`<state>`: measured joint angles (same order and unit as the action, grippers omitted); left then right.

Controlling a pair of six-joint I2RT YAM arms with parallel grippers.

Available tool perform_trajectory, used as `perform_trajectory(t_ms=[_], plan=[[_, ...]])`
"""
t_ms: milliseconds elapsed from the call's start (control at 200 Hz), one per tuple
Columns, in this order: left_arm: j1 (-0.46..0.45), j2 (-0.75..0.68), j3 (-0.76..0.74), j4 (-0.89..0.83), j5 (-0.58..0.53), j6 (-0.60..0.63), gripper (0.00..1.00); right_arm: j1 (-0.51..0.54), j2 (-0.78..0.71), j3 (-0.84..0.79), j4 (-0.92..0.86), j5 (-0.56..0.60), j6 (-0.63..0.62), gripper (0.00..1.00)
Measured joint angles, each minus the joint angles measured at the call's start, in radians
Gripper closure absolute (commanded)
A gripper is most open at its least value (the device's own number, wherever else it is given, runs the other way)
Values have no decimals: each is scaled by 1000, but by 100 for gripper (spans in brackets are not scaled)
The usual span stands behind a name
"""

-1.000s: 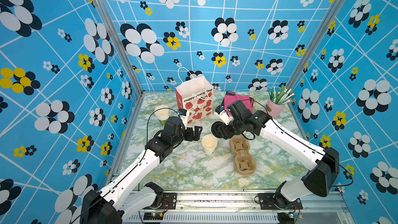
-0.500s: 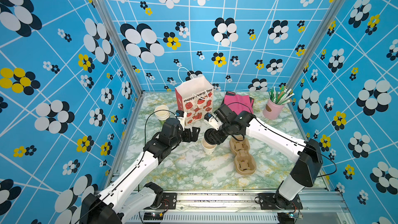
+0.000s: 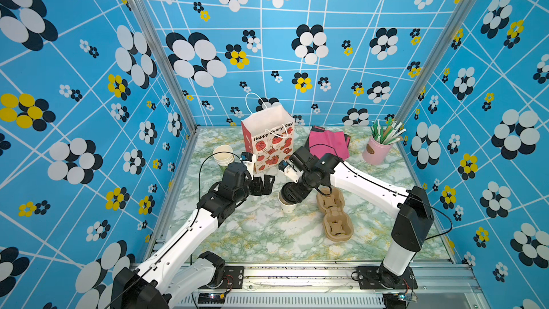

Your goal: Pack the takeout coffee

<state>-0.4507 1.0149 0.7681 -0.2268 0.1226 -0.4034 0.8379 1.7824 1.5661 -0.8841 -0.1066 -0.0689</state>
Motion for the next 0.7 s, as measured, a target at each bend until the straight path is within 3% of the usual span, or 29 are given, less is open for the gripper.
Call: perform_trajectory(t_ms=[700], plan=[[13,0,-31,2,17,-18,1,23,51,63,-30,1,-7,40]])
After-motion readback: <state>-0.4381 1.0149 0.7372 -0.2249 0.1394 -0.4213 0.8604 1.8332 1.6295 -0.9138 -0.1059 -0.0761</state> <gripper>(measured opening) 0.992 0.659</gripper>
